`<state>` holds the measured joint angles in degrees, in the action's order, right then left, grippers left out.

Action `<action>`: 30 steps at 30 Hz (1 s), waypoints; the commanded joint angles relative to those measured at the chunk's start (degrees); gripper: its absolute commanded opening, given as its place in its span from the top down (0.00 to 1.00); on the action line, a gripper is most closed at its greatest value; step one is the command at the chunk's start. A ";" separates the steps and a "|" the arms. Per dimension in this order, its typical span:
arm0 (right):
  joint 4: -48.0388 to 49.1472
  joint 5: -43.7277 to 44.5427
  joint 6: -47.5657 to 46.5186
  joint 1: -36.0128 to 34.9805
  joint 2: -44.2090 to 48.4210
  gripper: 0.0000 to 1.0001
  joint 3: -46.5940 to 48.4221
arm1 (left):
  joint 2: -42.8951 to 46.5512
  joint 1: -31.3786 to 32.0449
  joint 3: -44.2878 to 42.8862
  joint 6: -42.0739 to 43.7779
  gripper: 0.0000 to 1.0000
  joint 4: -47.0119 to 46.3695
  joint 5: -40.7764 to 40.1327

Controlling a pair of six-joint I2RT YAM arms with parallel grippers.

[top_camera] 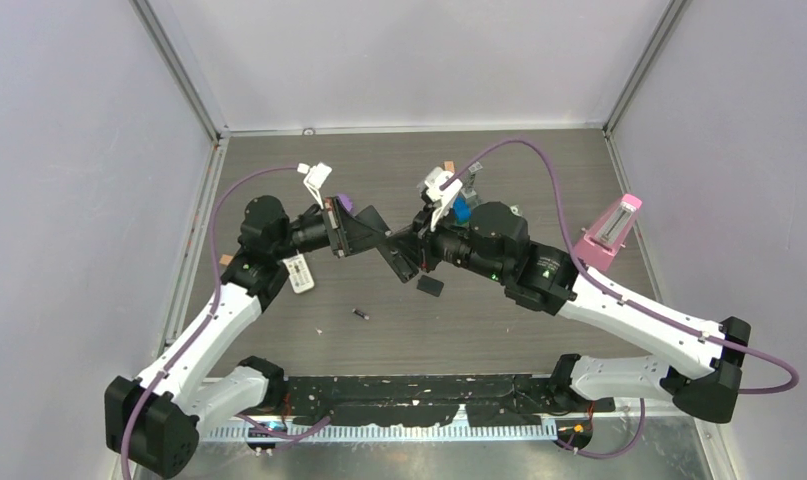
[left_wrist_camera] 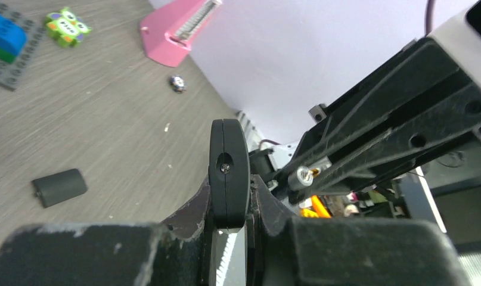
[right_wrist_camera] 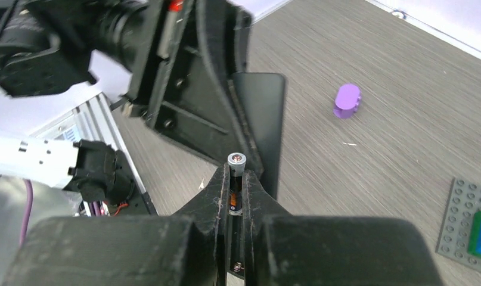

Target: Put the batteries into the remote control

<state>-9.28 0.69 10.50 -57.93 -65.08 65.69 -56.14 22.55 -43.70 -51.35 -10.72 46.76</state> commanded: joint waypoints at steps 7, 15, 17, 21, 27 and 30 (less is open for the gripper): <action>-2.76 3.83 -8.60 -3.98 1.33 0.95 2.73 | -2.75 -3.70 -0.42 -10.73 1.00 -15.23 10.98; -5.19 3.70 -9.80 -4.28 1.30 0.95 2.28 | -7.15 -6.06 2.24 -26.38 1.00 -35.82 12.97; -5.65 3.47 -9.80 -4.31 1.07 0.95 2.49 | -8.30 -6.17 2.54 -29.53 1.00 -40.11 13.07; -7.23 2.97 -10.07 -4.38 0.30 0.95 3.28 | -8.98 -6.26 2.81 -30.57 1.00 -42.63 13.18; -12.09 1.56 -10.13 -4.38 -1.91 0.93 6.16 | -8.25 -6.26 2.83 -29.39 1.00 -43.17 13.69; -15.04 0.43 -11.23 -4.36 -3.19 0.91 7.70 | -7.99 -6.37 3.08 -28.98 1.00 -42.91 13.55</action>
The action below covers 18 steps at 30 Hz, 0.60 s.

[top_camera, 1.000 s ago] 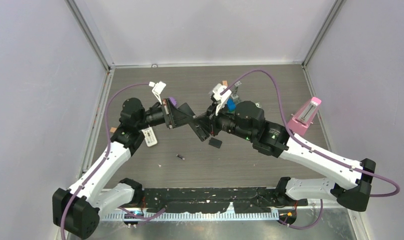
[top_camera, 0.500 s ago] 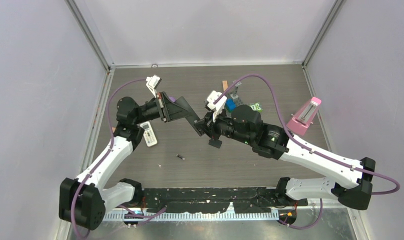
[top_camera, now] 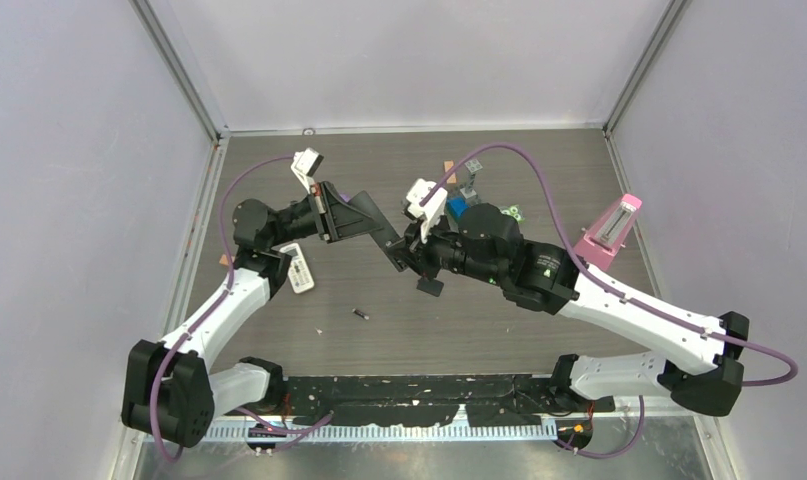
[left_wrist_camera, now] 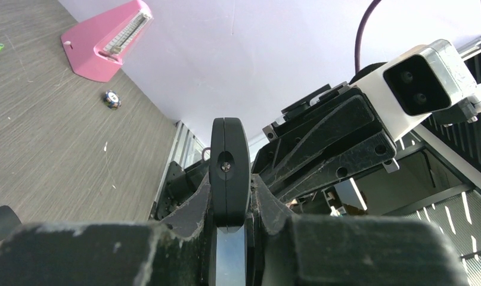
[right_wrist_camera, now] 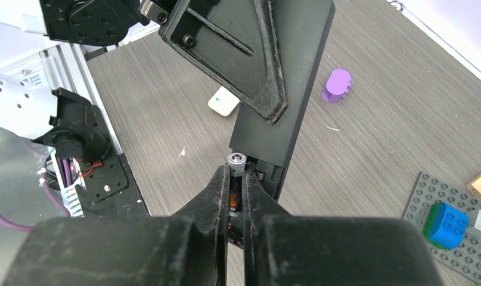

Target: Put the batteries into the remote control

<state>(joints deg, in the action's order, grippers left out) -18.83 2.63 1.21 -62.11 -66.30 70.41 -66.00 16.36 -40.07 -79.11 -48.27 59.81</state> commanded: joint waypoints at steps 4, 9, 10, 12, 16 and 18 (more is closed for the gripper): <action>-6.83 -1.75 -1.32 -0.21 -3.11 0.90 3.90 | 2.36 -0.19 -0.03 -1.09 1.00 -5.35 0.01; -8.41 -1.44 1.32 -0.19 -4.48 0.88 5.38 | 2.76 -0.40 0.30 -0.28 1.00 -4.82 -0.63; -8.97 -1.32 1.82 -0.18 -5.01 0.88 5.82 | 2.86 -0.50 0.36 0.01 1.00 -4.75 -0.83; -10.03 -1.28 2.77 -0.20 -5.98 0.88 6.64 | 3.27 -0.62 0.96 0.37 1.00 -4.75 -1.76; -12.10 -0.65 4.36 -0.20 -7.45 0.88 7.79 | 4.20 -0.71 2.11 1.85 1.00 -4.62 -2.73; -13.14 -0.29 5.02 -0.18 -8.13 0.88 8.32 | 5.00 -0.72 2.88 2.87 1.00 -4.05 -3.59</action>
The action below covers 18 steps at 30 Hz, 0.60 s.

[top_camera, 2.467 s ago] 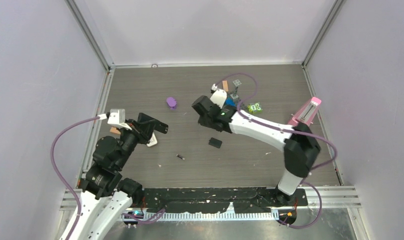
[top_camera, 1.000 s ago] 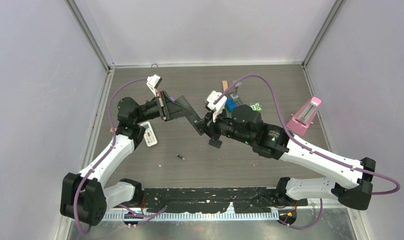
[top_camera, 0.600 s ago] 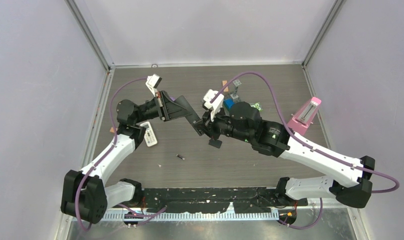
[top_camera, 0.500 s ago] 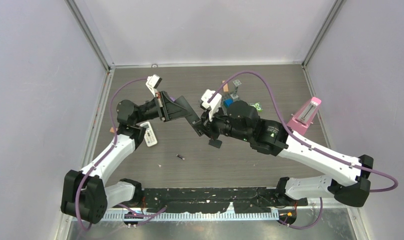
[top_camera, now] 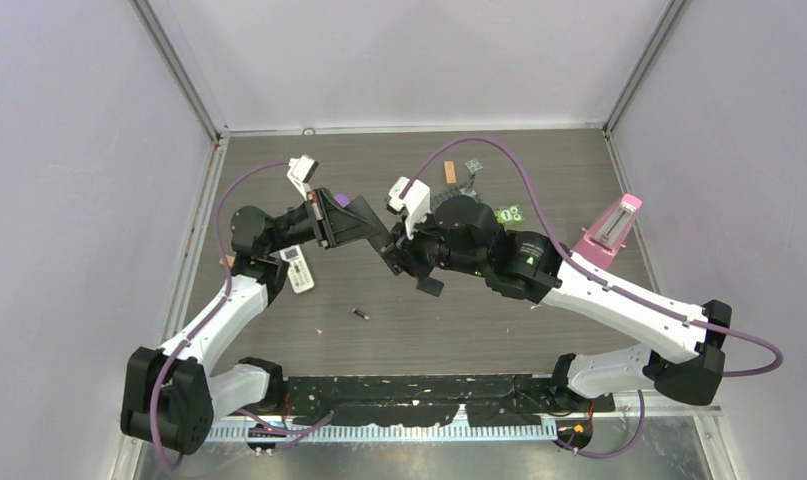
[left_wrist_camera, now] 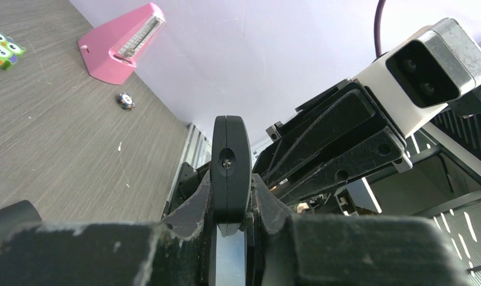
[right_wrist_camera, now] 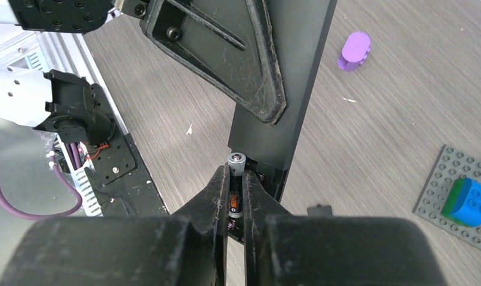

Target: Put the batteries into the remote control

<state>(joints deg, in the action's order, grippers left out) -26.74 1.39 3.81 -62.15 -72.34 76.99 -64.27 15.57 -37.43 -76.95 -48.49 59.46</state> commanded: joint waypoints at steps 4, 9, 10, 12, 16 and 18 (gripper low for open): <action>-6.11 1.04 3.34 -0.11 -3.02 0.88 1.73 | 4.77 0.07 1.22 1.77 1.00 -2.93 -4.20; -6.44 1.06 4.09 -0.16 -3.55 0.88 1.83 | 5.87 0.07 1.58 1.98 1.00 -1.87 -4.47; -6.51 0.94 4.23 -0.16 -3.62 0.87 1.91 | 6.02 0.07 1.70 2.05 1.00 -1.76 -4.60; -6.44 1.51 4.77 -0.16 -3.54 0.83 1.82 | 6.35 0.07 1.88 2.17 1.00 -1.49 -4.66; -6.31 3.62 6.02 -0.12 -3.37 0.68 2.42 | 6.81 0.07 1.98 2.90 1.00 -0.44 -4.55; -5.96 4.64 6.54 -0.07 -3.14 0.63 2.97 | 6.98 0.07 2.10 3.34 1.00 0.18 -4.44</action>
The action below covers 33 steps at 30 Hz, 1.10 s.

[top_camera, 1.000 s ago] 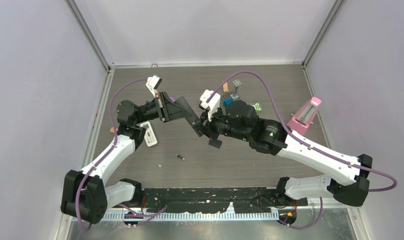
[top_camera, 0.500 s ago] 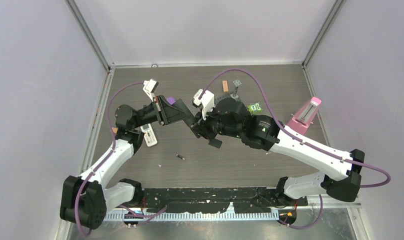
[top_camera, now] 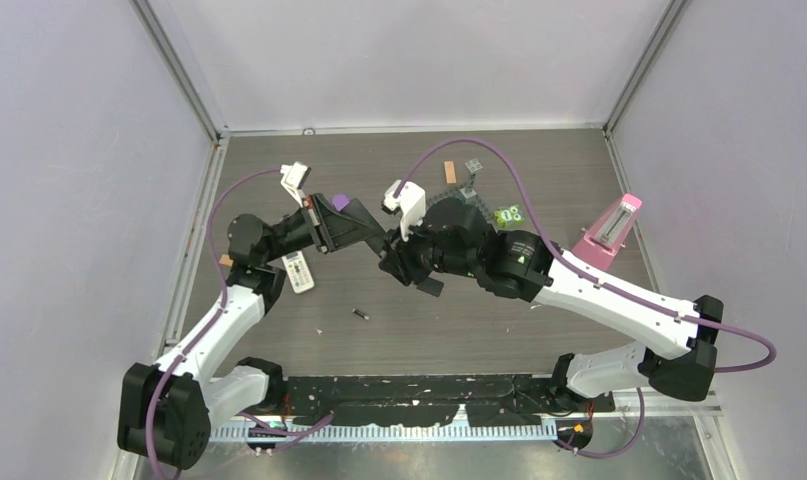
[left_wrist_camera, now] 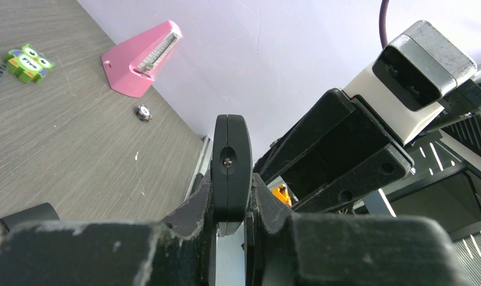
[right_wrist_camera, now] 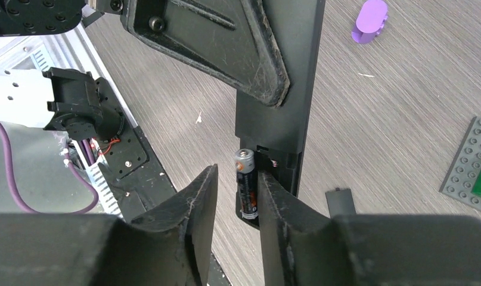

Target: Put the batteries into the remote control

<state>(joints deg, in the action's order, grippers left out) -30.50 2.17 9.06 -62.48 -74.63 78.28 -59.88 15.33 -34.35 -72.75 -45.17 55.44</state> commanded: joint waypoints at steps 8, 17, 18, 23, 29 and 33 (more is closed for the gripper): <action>-1.61 4.70 3.61 1.08 0.55 0.52 4.60 | 3.16 0.31 -0.72 0.57 1.00 -1.14 -0.26; 0.29 1.62 8.93 3.39 3.16 0.37 4.99 | 3.99 0.31 -0.25 1.62 1.00 0.66 0.01; 1.07 0.60 9.82 3.71 3.74 0.35 4.17 | 4.01 0.31 -0.18 1.74 1.00 0.83 -0.03; 4.93 -3.48 16.90 5.41 6.04 0.26 1.73 | 4.27 0.31 -0.01 2.02 1.00 1.23 0.16; 3.09 -2.58 24.15 8.06 5.97 0.09 1.06 | 4.51 0.31 -0.06 2.16 1.00 0.95 0.64; 3.36 -6.29 27.10 10.01 4.49 0.03 0.10 | 4.83 0.31 0.02 2.26 1.00 1.20 0.68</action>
<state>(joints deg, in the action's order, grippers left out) -28.75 -1.26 30.98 -53.78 -69.36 78.91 -56.49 15.51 -34.24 -71.16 -42.35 55.13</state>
